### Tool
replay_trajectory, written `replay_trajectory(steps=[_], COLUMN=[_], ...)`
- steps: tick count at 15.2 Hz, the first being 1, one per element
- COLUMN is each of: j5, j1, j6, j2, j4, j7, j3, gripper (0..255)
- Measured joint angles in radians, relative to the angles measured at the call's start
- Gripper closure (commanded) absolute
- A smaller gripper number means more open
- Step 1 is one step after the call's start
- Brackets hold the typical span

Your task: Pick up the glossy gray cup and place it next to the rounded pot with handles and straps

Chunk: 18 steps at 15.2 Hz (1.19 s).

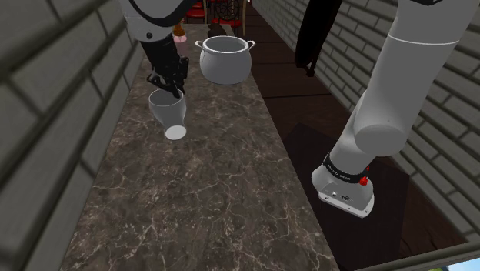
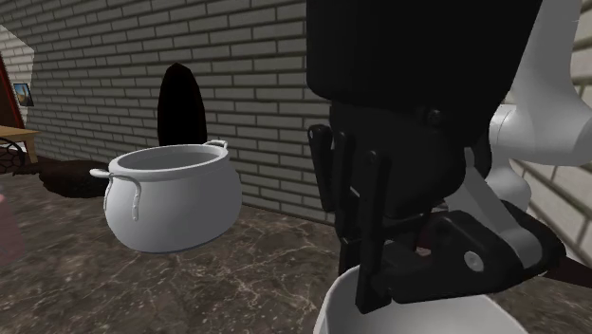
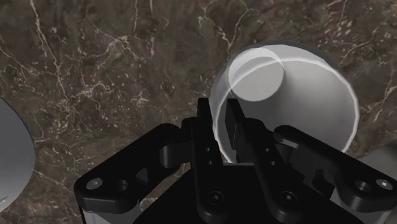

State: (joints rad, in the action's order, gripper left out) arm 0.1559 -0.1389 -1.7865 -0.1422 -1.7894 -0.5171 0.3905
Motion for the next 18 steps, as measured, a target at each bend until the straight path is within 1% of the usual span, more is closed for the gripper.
replay_trajectory(steps=[8, 18], j5=[-0.008, -0.008], j1=[-0.002, -0.007], j6=[0.104, 0.239], j2=[0.014, 0.009], j4=[0.092, 0.232], j7=[0.012, 0.025], j3=[0.003, 0.005], gripper=[255, 255])
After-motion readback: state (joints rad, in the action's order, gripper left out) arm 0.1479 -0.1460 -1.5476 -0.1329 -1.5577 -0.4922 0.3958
